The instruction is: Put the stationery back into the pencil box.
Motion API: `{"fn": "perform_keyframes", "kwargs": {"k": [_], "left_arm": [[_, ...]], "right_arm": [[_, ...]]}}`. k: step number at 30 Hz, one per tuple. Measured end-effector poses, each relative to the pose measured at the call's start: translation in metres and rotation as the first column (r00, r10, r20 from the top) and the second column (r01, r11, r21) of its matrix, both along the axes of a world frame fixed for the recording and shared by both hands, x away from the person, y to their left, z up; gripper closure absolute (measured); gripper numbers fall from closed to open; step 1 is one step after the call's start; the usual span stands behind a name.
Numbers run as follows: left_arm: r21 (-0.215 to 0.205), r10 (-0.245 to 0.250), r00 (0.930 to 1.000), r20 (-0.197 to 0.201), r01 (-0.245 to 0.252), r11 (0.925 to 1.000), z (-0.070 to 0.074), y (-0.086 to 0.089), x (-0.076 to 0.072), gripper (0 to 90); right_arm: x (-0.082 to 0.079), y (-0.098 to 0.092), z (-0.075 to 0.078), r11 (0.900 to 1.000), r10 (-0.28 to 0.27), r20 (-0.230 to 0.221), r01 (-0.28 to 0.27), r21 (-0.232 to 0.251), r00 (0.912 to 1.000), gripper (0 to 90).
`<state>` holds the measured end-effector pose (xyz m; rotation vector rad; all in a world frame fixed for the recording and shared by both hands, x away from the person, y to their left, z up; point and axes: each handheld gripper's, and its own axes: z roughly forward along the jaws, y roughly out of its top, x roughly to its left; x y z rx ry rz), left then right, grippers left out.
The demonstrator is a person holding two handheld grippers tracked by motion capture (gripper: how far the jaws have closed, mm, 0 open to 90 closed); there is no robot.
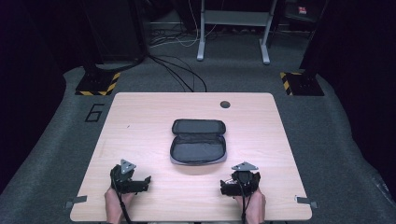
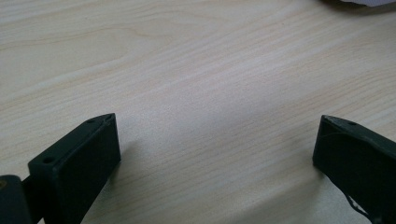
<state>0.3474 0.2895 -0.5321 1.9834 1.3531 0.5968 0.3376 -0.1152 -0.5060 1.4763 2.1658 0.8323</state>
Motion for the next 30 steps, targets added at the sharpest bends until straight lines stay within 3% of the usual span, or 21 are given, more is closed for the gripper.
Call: {"fn": "perform_keyframes", "kwargs": {"k": [3, 30], "left_arm": [[0.000, 0.000, 1.0000, 0.000, 0.000, 1.0000, 0.000, 0.000, 0.000, 0.6], [0.001, -0.001, 1.0000, -0.001, 0.001, 1.0000, 0.000, 0.000, 0.000, 0.6]], "right_arm": [[0.000, 0.003, -0.001, 1.000, 0.006, -0.014, -0.006, -0.026, 0.9999, 5.2], [-0.019, -0.039, -0.006, 0.997, -0.072, -0.043, 0.072, 0.005, 0.9965, 10.0]]}}
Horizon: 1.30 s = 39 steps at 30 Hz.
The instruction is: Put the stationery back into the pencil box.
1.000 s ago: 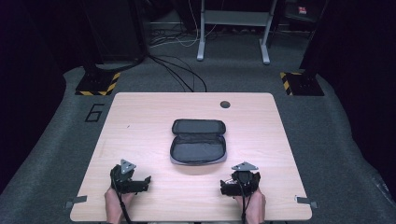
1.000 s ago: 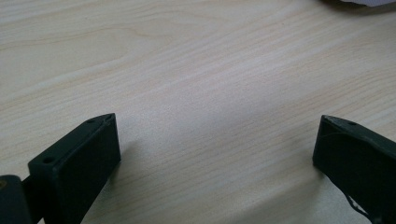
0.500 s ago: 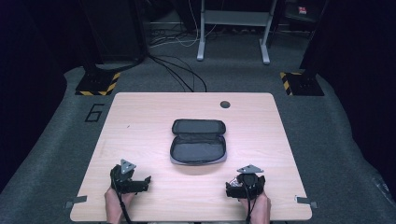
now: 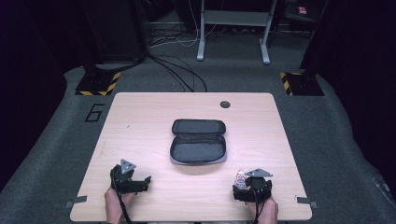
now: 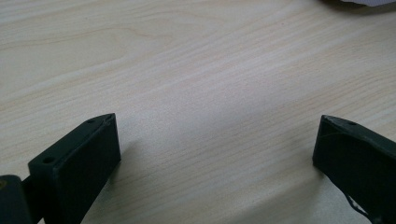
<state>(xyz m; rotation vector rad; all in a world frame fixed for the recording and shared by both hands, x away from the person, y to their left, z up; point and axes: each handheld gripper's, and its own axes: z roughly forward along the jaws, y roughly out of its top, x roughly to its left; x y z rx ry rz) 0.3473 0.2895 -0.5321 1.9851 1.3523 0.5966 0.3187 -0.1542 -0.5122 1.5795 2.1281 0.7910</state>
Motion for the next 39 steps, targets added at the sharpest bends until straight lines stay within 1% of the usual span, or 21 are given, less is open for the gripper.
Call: {"fn": "perform_keyframes", "kwargs": {"k": [2, 12, 17, 18, 19, 20, 21, 22, 23, 26, 27, 28, 30, 31, 33, 34, 35, 36, 37, 38, 39], "left_arm": [[0.001, -0.001, 1.0000, -0.001, 0.001, 1.0000, 0.000, 0.000, 0.000, 0.6], [0.000, 0.000, 1.0000, 0.000, 0.000, 1.0000, 0.000, 0.000, 0.000, 0.6], [-0.001, 0.001, 1.0000, 0.001, -0.001, 1.0000, 0.000, 0.000, 0.000, 0.6], [0.000, 0.000, 1.0000, 0.000, 0.000, 1.0000, 0.000, 0.000, 0.000, 0.6], [-0.001, 0.001, 1.0000, 0.001, -0.001, 1.0000, 0.000, 0.000, 0.000, 0.6], [-0.002, 0.001, 1.0000, 0.001, -0.001, 1.0000, 0.000, 0.000, 0.000, 0.6], [-0.002, 0.001, 1.0000, 0.001, -0.001, 1.0000, 0.000, 0.000, 0.000, 0.6], [-0.002, 0.001, 1.0000, 0.001, -0.001, 1.0000, 0.000, 0.000, 0.000, 0.6], [-0.001, 0.000, 1.0000, 0.000, 0.000, 1.0000, 0.000, 0.000, 0.000, 0.7], [-0.001, 0.000, 1.0000, 0.001, 0.000, 1.0000, 0.000, 0.000, 0.000, 0.6], [0.000, -0.001, 1.0000, 0.000, 0.001, 1.0000, 0.000, 0.000, 0.000, 0.6], [0.000, 0.000, 1.0000, 0.000, 0.000, 1.0000, 0.000, 0.000, 0.000, 0.6], [0.001, -0.002, 1.0000, 0.000, 0.002, 1.0000, 0.000, 0.000, 0.000, 0.7], [0.000, -0.002, 1.0000, 0.000, 0.002, 1.0000, 0.000, 0.000, 0.000, 0.7], [0.000, -0.002, 1.0000, 0.001, 0.002, 1.0000, 0.000, 0.000, 0.000, 0.8], [0.000, -0.002, 1.0000, 0.001, 0.002, 1.0000, 0.000, 0.000, 0.000, 0.9], [0.001, -0.009, 1.0000, -0.004, 0.009, 1.0000, 0.001, 0.000, 0.000, 1.2], [0.000, -0.008, 1.0000, -0.003, 0.008, 1.0000, 0.000, 0.000, 0.000, 1.2], [0.001, -0.009, 1.0000, -0.004, 0.009, 1.0000, 0.001, 0.000, 0.000, 1.2], [0.001, -0.009, 1.0000, -0.004, 0.009, 1.0000, 0.001, 0.000, 0.000, 1.2], [0.001, -0.009, 0.9999, -0.004, 0.009, 1.0000, 0.001, 0.000, 0.000, 1.2]], "right_arm": [[-0.001, -0.003, 0.000, 1.000, -0.002, 0.006, 0.002, -0.004, 1.0000, 10.5], [-0.005, -0.019, 0.001, 0.999, -0.036, -0.001, 0.036, 0.001, 0.9993, 11.4], [-0.006, -0.028, 0.000, 1.000, -0.027, 0.006, 0.027, -0.002, 0.9996, 9.8], [-0.006, -0.029, 0.000, 1.000, -0.014, 0.019, 0.014, 0.011, 0.9997, 9.8], [-0.005, -0.030, 0.001, 1.000, -0.009, 0.017, 0.008, 0.011, 0.9998, 8.9], [-0.005, -0.029, 0.001, 1.000, 0.006, 0.027, -0.006, 0.023, 0.9996, 8.6], [-0.004, -0.030, 0.001, 0.999, 0.044, 0.037, -0.045, 0.028, 0.9984, 8.1], [-0.004, -0.030, 0.001, 0.999, 0.044, 0.037, -0.045, 0.028, 0.9984, 8.1], [0.000, -0.027, 0.002, 0.996, 0.078, 0.041, -0.080, 0.039, 0.9961, 7.1], [0.005, -0.023, 0.001, 0.991, 0.129, 0.058, -0.131, 0.033, 0.9899, 6.4], [0.007, -0.021, 0.001, 0.990, 0.137, 0.059, -0.139, 0.033, 0.9888, 7.2], [0.009, -0.020, 0.001, 0.990, 0.137, 0.059, -0.139, 0.036, 0.9888, 10.1], [0.011, -0.019, 0.000, 0.988, 0.150, 0.066, -0.151, 0.022, 0.9865, 13.7], [0.012, -0.018, 0.000, 0.989, 0.145, 0.061, -0.147, 0.032, 0.9875, 15.0], [0.013, -0.019, 0.000, 0.987, 0.156, 0.063, -0.158, 0.033, 0.9858, 21.2], [0.013, -0.019, 0.000, 0.987, 0.156, 0.063, -0.158, 0.033, 0.9858, 21.2], [0.013, -0.021, -0.001, 0.986, 0.167, 0.063, -0.168, 0.018, 0.9840, 28.3], [0.012, -0.019, -0.002, 0.988, 0.147, 0.052, -0.149, 0.038, 0.9878, 29.1], [0.012, -0.020, -0.003, 0.986, 0.163, 0.058, -0.165, 0.030, 0.9848, 30.6], [0.011, -0.020, -0.003, 0.987, 0.157, 0.048, -0.159, 0.031, 0.9864, 31.9], [0.010, -0.019, -0.004, 0.987, 0.160, 0.051, -0.161, 0.024, 0.9858, 32.6]]}}
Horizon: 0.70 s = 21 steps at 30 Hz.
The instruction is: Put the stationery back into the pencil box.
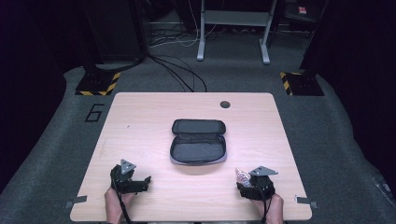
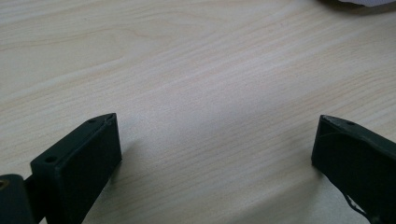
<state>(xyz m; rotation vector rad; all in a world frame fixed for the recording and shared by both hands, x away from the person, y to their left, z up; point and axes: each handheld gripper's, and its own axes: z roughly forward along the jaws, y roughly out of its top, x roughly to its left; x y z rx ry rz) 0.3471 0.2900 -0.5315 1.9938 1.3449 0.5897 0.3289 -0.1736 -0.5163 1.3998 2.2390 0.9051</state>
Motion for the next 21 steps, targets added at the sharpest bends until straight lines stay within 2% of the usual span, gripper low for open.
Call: {"fn": "perform_keyframes", "kwargs": {"k": [2, 4, 6, 12, 17, 18, 21], "left_arm": [[0.000, 0.000, 1.0000, 0.000, 0.000, 1.0000, 0.0000, 0.0000, 0.0000, 1.2], [0.001, -0.001, 1.0000, -0.001, 0.001, 1.0000, 0.0001, 0.0001, 0.0000, 1.2], [0.001, 0.000, 1.0000, -0.001, 0.000, 1.0000, 0.0000, 0.0000, 0.0000, 1.2], [0.001, -0.001, 1.0000, -0.001, 0.001, 1.0000, 0.0000, 0.0000, 0.0000, 1.2], [0.000, -0.001, 1.0000, 0.001, 0.001, 1.0000, 0.0000, -0.0002, -0.0001, 1.4], [-0.001, -0.001, 1.0000, 0.001, 0.001, 1.0000, 0.0000, -0.0002, -0.0001, 1.4], [-0.001, 0.000, 1.0000, 0.001, 0.000, 1.0000, 0.0000, -0.0002, -0.0001, 1.5]], "right_arm": [[-0.0008, -0.0017, -0.0001, 1.000, 0.015, 0.008, -0.015, -0.005, 0.9999, 34.5], [-0.0023, -0.0011, 0.0005, 1.000, 0.005, -0.001, -0.005, -0.007, 1.0000, 37.4], [-0.0021, -0.0023, 0.0006, 0.999, 0.027, 0.005, -0.026, -0.025, 0.9996, 38.1], [-0.0018, -0.0046, 0.0004, 0.998, 0.056, 0.013, -0.056, -0.032, 0.9983, 39.0], [-0.0031, -0.0071, -0.0006, 0.998, 0.065, 0.023, -0.065, -0.018, 0.9976, 39.2], [-0.0039, -0.0060, -0.0007, 0.999, 0.048, 0.020, -0.048, -0.001, 0.9986, 39.2], [-0.0047, -0.0066, -0.0004, 0.999, 0.045, 0.022, -0.045, 0.001, 0.9987, 39.2]]}}
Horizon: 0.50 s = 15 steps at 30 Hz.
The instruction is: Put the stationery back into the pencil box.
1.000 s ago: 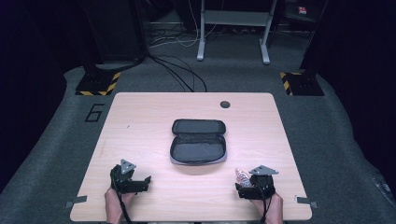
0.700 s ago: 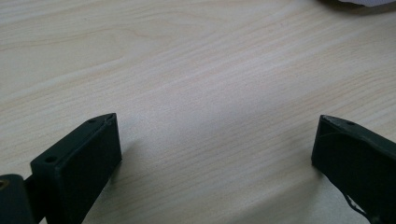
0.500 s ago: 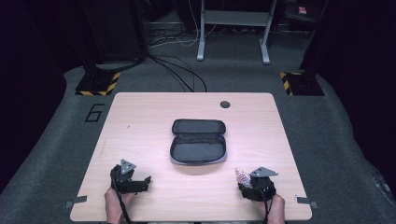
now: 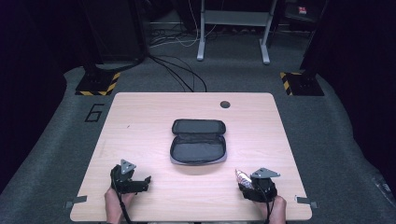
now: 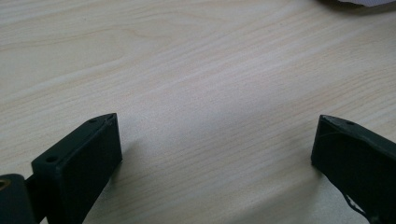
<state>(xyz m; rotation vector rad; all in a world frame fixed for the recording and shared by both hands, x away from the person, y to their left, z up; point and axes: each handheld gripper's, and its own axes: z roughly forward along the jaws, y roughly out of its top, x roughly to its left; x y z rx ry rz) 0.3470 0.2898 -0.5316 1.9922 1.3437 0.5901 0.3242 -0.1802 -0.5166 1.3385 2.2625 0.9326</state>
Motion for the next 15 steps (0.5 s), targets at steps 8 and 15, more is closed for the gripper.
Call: {"fn": "perform_keyframes", "kwargs": {"k": [8, 15], "left_arm": [[-0.001, 0.001, 1.0000, 0.001, -0.001, 1.0000, 0.000, 0.000, 0.000, 1.5], [0.000, 0.000, 1.0000, 0.000, 0.000, 1.0000, 0.000, 0.000, 0.000, 1.5]], "right_arm": [[-0.002, -0.003, 0.009, 1.000, 0.015, 0.021, -0.016, 0.016, 0.9997, 39.2], [-0.002, -0.005, 0.024, 0.999, 0.017, 0.054, -0.019, 0.029, 0.9984, 39.2]]}}
